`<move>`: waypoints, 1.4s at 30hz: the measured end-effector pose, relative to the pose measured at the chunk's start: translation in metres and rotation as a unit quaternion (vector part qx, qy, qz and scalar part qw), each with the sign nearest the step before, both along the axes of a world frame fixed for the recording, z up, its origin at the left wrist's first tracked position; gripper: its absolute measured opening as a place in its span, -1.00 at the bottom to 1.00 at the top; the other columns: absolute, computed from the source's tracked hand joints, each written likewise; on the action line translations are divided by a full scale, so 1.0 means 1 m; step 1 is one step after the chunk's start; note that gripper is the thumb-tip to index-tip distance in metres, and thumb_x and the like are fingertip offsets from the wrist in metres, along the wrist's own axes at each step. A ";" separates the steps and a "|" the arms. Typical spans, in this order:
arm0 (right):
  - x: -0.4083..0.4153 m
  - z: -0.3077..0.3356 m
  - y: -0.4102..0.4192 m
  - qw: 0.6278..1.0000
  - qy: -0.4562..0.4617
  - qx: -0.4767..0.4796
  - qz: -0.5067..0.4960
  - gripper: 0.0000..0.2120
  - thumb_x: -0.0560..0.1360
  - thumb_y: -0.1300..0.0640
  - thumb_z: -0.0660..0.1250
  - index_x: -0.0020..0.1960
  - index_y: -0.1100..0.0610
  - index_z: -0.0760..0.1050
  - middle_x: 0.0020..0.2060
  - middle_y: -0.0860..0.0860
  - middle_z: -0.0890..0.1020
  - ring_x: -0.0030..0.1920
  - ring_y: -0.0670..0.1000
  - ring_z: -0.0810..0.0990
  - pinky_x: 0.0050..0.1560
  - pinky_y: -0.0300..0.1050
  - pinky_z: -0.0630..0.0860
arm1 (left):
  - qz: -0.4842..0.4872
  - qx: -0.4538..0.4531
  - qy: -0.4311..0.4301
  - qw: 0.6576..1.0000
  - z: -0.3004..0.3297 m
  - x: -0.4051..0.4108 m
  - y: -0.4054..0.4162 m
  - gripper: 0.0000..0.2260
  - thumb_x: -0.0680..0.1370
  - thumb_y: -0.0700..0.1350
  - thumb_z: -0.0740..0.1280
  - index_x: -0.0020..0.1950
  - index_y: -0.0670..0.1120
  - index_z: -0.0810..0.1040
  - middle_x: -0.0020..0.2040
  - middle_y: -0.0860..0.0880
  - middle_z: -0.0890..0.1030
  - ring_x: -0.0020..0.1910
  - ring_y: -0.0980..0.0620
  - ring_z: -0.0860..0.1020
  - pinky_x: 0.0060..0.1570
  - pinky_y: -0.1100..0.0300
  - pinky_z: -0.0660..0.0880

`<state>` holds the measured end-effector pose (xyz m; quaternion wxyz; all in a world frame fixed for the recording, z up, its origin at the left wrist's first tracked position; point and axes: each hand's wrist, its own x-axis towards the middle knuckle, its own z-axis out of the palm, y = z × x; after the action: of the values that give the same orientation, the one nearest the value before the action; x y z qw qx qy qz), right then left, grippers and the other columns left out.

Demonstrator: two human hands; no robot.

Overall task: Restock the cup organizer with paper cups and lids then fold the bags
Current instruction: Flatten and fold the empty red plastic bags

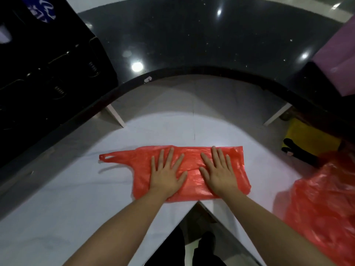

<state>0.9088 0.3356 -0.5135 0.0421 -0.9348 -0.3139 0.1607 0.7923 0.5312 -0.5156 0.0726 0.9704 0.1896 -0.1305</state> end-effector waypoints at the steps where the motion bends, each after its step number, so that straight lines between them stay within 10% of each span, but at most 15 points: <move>1: 0.002 -0.003 -0.004 1.000 0.008 0.004 -0.011 -0.41 0.64 -0.34 -0.17 0.62 -0.23 -0.19 0.62 -0.03 -0.27 0.59 0.01 -0.35 0.58 0.12 -0.28 | 0.014 0.003 -0.010 1.000 -0.005 -0.006 0.006 -0.35 0.57 0.41 -0.05 0.63 0.27 -0.08 0.66 0.01 -0.17 0.63 -0.15 -0.21 0.52 -0.26 -0.26; 17: 0.031 0.000 -0.034 0.996 -0.003 -0.051 -0.073 -0.37 0.60 -0.38 -0.32 0.60 -0.19 -0.33 0.61 -0.01 -0.32 0.58 0.05 -0.41 0.56 0.23 -0.31 | 0.151 -0.002 -0.014 0.988 -0.009 -0.055 0.097 -0.37 0.63 0.32 -0.13 0.66 0.11 -0.11 0.64 -0.19 -0.21 0.62 -0.12 -0.27 0.59 -0.12 -0.14; 23: 0.002 0.020 0.017 0.998 -0.051 0.018 0.024 -0.45 0.69 -0.18 -0.15 0.63 -0.09 -0.18 0.63 0.01 -0.19 0.60 0.02 -0.33 0.56 0.17 -0.35 | -0.007 0.006 -0.075 0.997 0.018 -0.013 0.043 -0.43 0.66 0.17 -0.09 0.66 0.02 0.07 0.67 -0.11 -0.06 0.63 -0.13 -0.19 0.57 -0.20 -0.10; 27: -0.025 0.003 0.042 0.999 -0.003 0.009 0.052 -0.42 0.67 -0.21 -0.22 0.64 -0.08 -0.18 0.63 0.00 -0.20 0.59 0.01 -0.34 0.56 0.16 -0.31 | -0.012 -0.006 -0.011 1.000 0.015 0.008 0.005 -0.40 0.60 0.17 -0.28 0.66 0.10 -0.09 0.66 -0.04 -0.18 0.62 -0.09 -0.27 0.57 -0.18 -0.16; 33: 0.002 -0.003 0.007 1.000 -0.003 0.000 0.004 -0.42 0.65 -0.31 -0.19 0.62 -0.20 -0.21 0.62 -0.08 -0.24 0.59 -0.03 -0.34 0.59 0.08 -0.29 | 0.029 0.010 -0.049 0.998 -0.010 -0.011 0.056 -0.49 0.66 0.20 -0.01 0.63 0.17 0.14 0.67 -0.01 0.00 0.64 -0.07 -0.10 0.57 -0.17 -0.03; 42: 0.028 -0.005 -0.042 0.999 -0.018 -0.016 -0.040 -0.40 0.64 -0.33 -0.22 0.62 -0.20 -0.24 0.63 -0.07 -0.18 0.61 -0.05 -0.27 0.60 0.11 -0.21 | 0.140 -0.018 -0.054 0.989 -0.008 -0.057 0.137 -0.46 0.66 0.28 -0.22 0.63 0.23 -0.18 0.66 0.01 -0.21 0.61 0.04 -0.27 0.60 -0.07 -0.09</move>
<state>0.9372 0.2936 -0.5182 0.0275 -0.9500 -0.2741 0.1469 0.7350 0.6684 -0.5235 0.1180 0.9386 0.3166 -0.0698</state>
